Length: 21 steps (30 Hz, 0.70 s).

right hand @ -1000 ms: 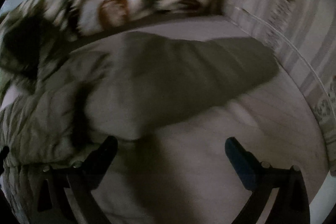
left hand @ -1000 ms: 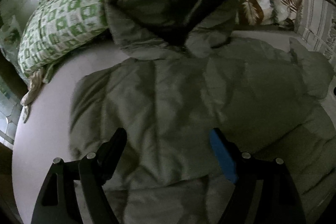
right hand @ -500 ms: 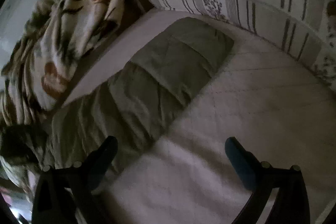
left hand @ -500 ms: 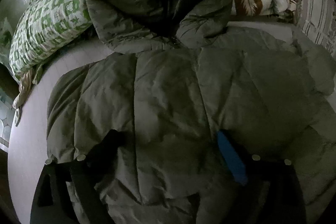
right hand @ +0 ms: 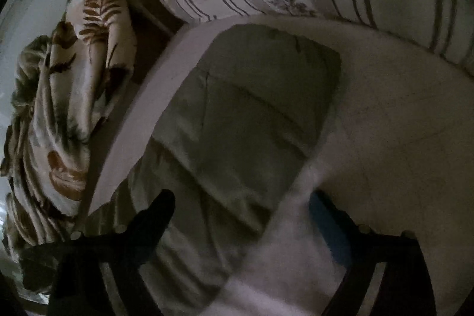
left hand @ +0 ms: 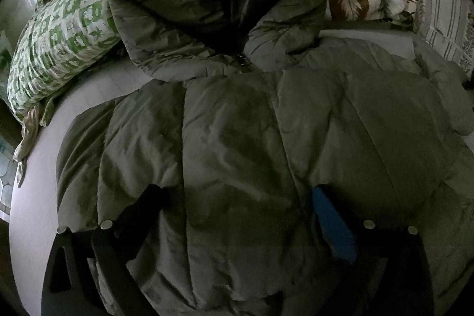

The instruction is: Fold large clothes

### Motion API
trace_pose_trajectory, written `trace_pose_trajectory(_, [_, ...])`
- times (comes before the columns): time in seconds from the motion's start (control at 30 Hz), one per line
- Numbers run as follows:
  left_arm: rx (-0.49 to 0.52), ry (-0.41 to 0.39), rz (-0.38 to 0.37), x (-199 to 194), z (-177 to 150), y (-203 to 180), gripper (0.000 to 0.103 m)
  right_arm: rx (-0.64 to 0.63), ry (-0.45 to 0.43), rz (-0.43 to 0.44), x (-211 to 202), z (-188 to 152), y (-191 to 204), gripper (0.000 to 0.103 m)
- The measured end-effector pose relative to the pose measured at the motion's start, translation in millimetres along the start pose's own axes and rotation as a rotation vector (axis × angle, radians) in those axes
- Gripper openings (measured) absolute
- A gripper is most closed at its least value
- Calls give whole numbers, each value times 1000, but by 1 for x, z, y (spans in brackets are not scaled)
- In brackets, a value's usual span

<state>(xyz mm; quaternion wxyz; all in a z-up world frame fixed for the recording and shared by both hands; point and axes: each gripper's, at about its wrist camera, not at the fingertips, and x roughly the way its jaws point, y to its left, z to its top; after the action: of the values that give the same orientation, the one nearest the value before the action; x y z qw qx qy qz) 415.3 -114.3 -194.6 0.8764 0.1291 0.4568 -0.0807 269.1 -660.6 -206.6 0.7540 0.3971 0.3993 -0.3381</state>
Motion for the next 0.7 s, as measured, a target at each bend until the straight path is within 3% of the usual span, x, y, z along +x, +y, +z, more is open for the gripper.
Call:
trace_pose_trajectory(0.03, [0,3,-3,0,1,0,101,3,-13,-25,-1,2,0,57])
trace_pose_trajectory(0.07, [1,7,-7,-1,2,1,101,17,-20,-22,-1,5,-2,38])
trace_pose_trajectory(0.2, [-8,19,-33,-7,4,8,101,9,-37,60,-14,11,0,18])
trace_pose_trajectory(0.33, [-29,28,-46,-17,6,20,101,-69,-104,152,-49,9,22,13])
trace_pose_trajectory(0.47, [-55,32,-54,-29,3,35,101,-299,-175,192,-96,-9,82,12])
trace_pose_trajectory(0.7, [-164,27,-60,-51,-7,77,101,-686,-171,399,-156,-103,201,12])
